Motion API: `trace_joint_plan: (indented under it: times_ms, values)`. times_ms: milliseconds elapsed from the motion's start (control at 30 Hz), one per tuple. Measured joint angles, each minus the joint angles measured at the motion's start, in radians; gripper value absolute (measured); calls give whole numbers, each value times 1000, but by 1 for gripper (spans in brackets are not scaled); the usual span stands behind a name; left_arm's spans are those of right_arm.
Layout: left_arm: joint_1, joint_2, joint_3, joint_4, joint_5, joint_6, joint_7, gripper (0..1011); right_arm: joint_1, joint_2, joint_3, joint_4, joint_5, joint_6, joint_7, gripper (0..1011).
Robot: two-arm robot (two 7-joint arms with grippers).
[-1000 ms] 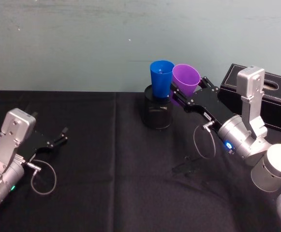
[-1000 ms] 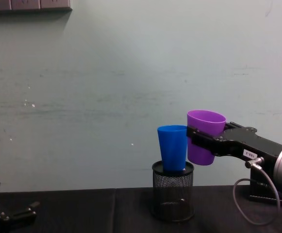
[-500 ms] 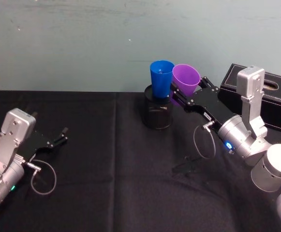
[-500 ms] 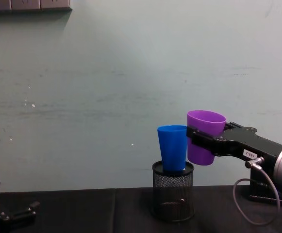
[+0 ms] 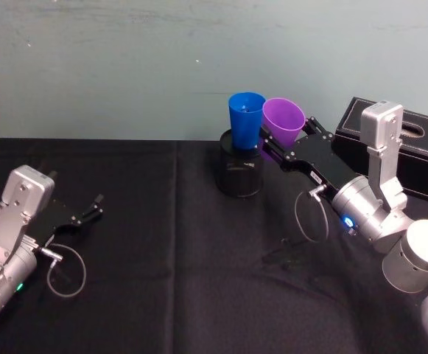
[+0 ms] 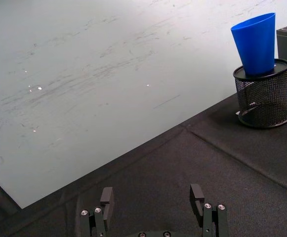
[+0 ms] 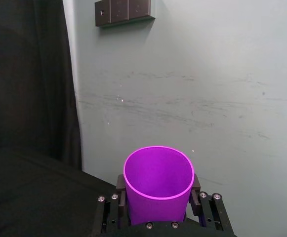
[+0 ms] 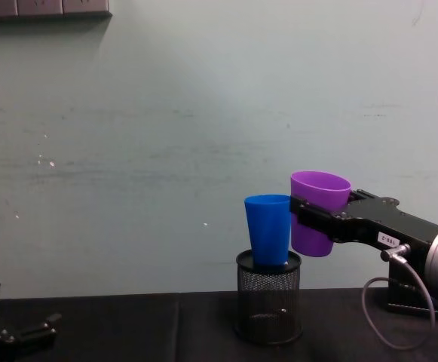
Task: Pick up one cup with a gripper and tap it against the other cup.
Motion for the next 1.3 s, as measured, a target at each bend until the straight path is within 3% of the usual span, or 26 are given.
trace_joint_plan:
  times_ms: [700, 1300]
  values:
    - [0, 0, 0, 0, 0, 0, 0, 1012, 0, 0, -1, 0, 2, 0, 1, 726]
    - [0, 0, 0, 0, 0, 0, 0, 1011, -56, 29, -15, -112, 91, 72, 33, 726]
